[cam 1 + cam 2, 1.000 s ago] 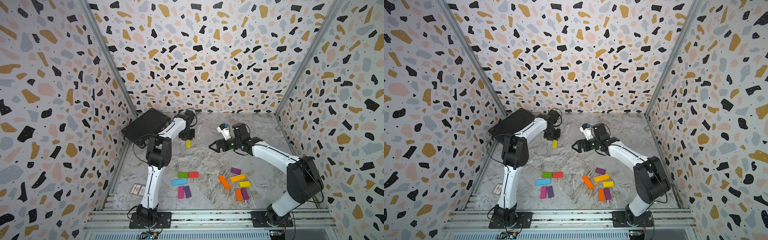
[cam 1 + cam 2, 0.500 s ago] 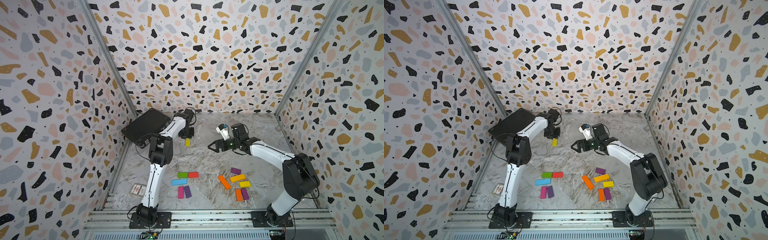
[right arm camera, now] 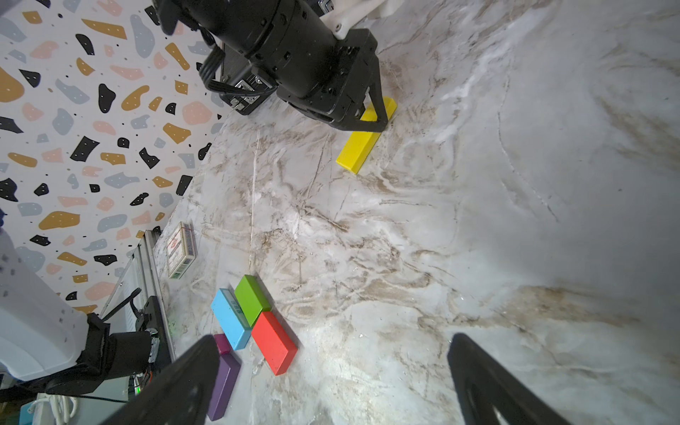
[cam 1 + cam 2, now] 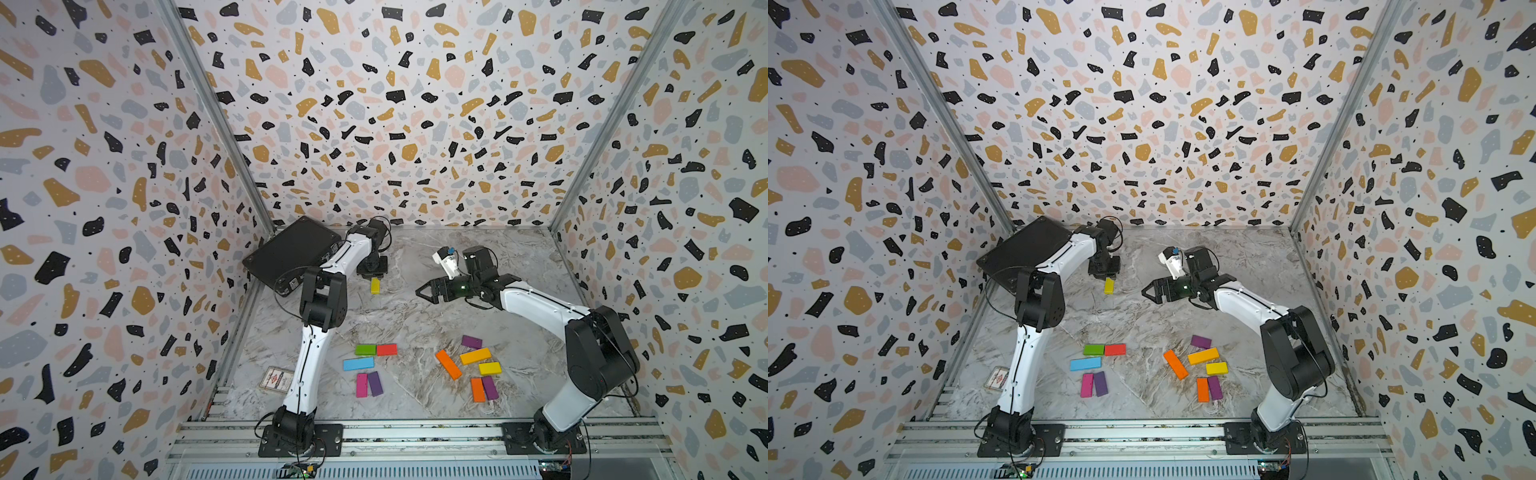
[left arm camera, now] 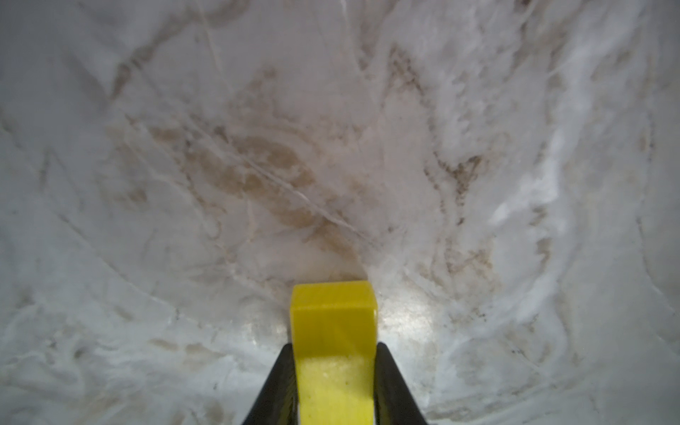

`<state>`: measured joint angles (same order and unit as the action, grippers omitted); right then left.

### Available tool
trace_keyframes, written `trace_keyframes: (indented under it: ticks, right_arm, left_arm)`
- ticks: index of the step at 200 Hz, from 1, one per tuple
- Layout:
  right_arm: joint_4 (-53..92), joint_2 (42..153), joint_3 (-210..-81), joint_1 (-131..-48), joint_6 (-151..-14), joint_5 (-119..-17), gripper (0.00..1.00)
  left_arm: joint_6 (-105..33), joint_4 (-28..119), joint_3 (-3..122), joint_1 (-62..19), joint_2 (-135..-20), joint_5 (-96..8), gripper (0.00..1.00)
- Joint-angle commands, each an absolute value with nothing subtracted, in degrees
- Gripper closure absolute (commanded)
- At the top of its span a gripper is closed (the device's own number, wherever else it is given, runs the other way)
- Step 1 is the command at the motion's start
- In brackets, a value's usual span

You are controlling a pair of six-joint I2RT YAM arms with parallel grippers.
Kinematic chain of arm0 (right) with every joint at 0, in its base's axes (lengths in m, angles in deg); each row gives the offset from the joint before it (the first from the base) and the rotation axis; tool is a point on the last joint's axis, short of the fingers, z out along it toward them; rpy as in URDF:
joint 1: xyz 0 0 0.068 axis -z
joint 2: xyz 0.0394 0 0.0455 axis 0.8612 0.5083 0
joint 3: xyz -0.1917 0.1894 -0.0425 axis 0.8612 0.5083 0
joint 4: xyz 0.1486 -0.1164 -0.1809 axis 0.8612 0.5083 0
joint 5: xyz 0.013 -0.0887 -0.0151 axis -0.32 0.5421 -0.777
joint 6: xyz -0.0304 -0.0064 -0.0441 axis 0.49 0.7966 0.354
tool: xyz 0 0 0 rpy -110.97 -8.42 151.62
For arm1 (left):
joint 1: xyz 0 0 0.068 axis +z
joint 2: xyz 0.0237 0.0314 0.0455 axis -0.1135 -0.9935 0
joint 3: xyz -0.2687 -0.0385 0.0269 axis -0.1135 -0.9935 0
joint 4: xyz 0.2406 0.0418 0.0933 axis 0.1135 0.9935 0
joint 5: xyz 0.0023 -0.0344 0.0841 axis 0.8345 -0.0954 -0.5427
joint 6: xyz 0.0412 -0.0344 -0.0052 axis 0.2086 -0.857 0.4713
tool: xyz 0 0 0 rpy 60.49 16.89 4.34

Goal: Assemble the letter t with building blocks
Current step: Place the building block at the center of the board.

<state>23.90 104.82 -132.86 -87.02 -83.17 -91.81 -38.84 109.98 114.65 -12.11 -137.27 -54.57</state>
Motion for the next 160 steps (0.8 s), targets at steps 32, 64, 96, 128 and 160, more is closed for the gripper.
trace_keyframes:
  ticks: [32, 64, 96, 128, 160]
  right_arm:
    - [23.7, 104.1, -134.2, -86.5, -83.2, -92.7, 0.01]
    - [24.0, 104.3, -134.4, -86.5, -83.3, -92.9, 0.01]
    - [23.9, 104.2, -134.2, -86.5, -83.4, -93.0, 0.01]
    - [23.9, 104.3, -134.2, -86.5, -83.4, -93.0, 0.01]
    - [24.0, 104.2, -133.9, -86.5, -83.4, -93.0, 0.01]
  left_arm:
    - [-38.1, 111.3, 115.8, -11.7, -138.3, -54.4, 1.00]
    - [-38.1, 111.0, 115.8, -11.7, -138.3, -54.5, 1.00]
    - [-38.2, 111.0, 115.8, -11.7, -138.3, -54.7, 0.97]
    - [-38.1, 110.9, 115.8, -11.7, -138.4, -54.8, 0.94]
    - [-38.0, 110.8, 115.8, -11.7, -138.4, -54.8, 0.91]
